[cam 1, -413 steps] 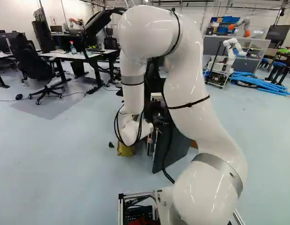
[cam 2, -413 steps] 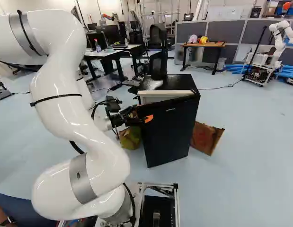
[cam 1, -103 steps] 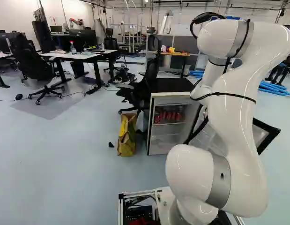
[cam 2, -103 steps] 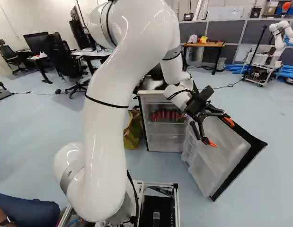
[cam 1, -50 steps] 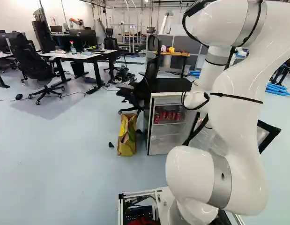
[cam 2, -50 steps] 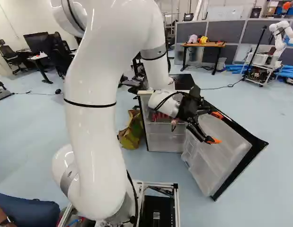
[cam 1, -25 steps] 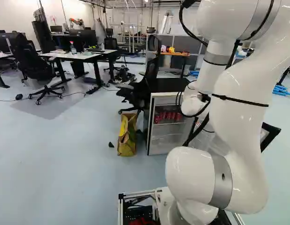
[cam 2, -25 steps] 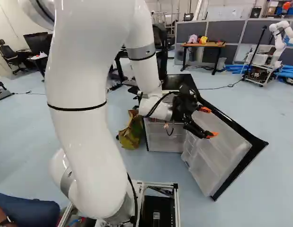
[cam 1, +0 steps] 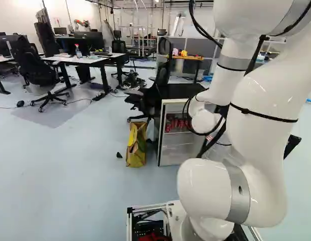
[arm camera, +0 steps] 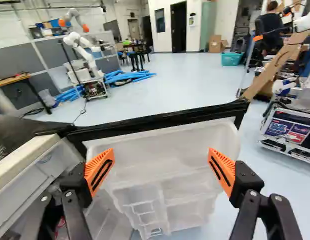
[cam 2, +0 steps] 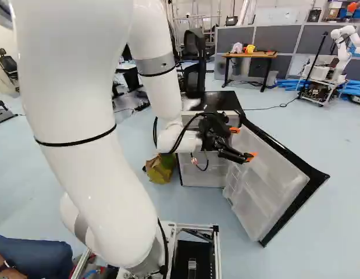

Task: Grab a drink from the fridge

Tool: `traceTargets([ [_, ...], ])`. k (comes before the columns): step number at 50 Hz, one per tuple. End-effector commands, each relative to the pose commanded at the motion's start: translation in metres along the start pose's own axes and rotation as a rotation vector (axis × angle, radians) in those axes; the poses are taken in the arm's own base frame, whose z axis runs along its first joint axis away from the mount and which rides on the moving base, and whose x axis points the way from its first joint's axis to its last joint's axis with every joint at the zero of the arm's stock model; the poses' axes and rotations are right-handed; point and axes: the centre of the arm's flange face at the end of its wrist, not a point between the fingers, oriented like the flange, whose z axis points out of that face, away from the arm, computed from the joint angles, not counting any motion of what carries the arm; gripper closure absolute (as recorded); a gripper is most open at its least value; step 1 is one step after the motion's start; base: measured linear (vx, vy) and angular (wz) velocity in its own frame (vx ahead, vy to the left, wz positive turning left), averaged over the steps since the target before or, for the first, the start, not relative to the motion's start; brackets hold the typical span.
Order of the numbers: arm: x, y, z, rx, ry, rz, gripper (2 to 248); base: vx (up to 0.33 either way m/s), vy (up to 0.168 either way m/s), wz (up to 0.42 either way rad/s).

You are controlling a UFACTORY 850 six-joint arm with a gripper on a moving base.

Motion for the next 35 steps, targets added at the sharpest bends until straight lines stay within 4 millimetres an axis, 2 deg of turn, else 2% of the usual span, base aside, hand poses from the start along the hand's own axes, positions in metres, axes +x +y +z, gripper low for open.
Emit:
traceTargets([
  [9, -0.003, 0.003, -0.017, 0.103, -0.007, -0.042, 3, 0.000, 0.000, 0.000],
  [35, -0.005, -0.019, -0.023, 0.363, -0.008, -0.136, 3, 0.000, 0.000, 0.000],
])
